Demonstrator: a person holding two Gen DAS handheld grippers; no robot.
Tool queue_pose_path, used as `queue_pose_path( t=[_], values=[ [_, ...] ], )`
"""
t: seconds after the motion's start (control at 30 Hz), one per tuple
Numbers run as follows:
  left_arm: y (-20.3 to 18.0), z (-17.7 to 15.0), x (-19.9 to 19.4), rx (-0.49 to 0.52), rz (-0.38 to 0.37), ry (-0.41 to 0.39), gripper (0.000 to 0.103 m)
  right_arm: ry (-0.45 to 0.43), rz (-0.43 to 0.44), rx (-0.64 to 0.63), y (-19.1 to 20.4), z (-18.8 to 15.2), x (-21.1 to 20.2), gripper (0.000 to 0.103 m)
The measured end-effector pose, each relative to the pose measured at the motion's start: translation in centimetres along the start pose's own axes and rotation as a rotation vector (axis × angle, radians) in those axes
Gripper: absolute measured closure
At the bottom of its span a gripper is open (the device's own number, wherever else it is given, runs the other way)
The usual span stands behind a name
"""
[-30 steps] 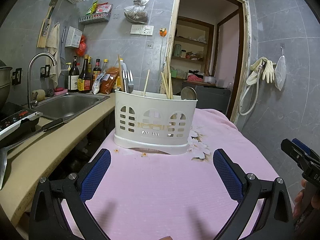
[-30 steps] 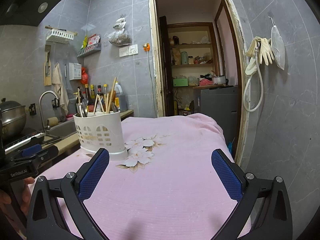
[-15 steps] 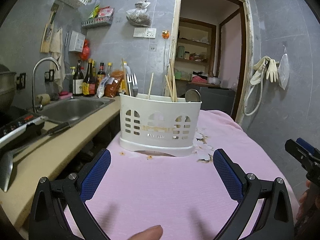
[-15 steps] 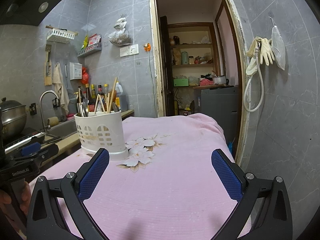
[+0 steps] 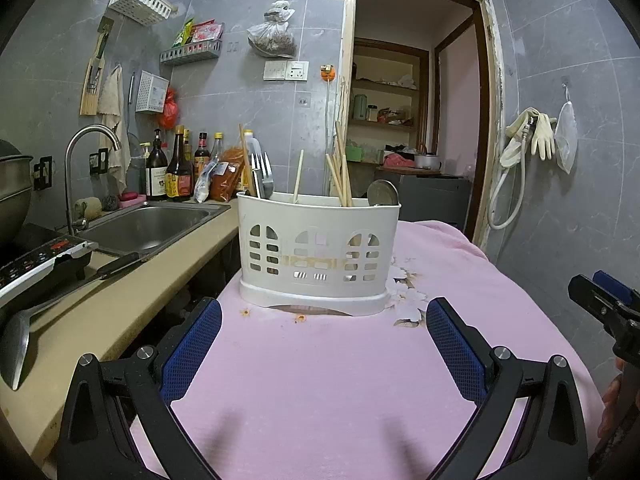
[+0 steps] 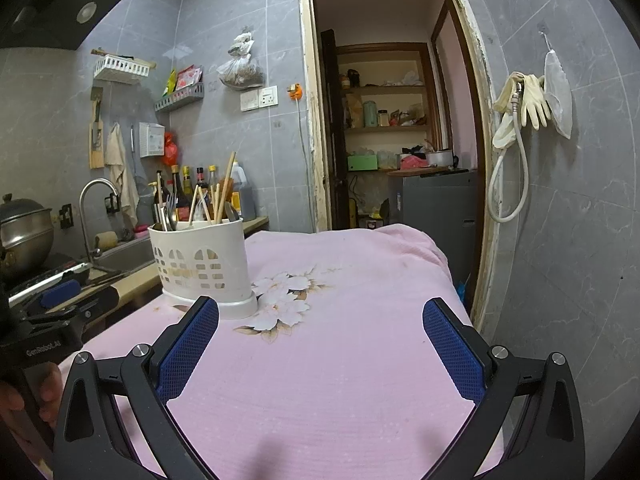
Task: Organize utensils
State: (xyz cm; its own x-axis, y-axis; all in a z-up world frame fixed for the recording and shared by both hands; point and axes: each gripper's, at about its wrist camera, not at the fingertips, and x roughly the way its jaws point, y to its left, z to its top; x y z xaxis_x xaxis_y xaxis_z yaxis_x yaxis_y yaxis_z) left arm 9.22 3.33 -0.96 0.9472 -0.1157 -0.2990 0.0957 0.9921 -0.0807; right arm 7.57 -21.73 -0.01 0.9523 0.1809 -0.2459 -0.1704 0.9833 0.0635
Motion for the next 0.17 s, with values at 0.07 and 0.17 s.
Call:
queue_pose_path(
  t=[0.07,0.17],
  values=[
    [0.04,-0.01,0.01,-0.001,0.001,0.001,0.003,0.002,0.003,0.001,0.09,-0.26,0.05,0.0],
    [0.1,-0.06,0.06,-0.005,0.001,0.005,0.003,0.007,0.005,0.001,0.12,-0.4,0.08,0.0]
  ],
)
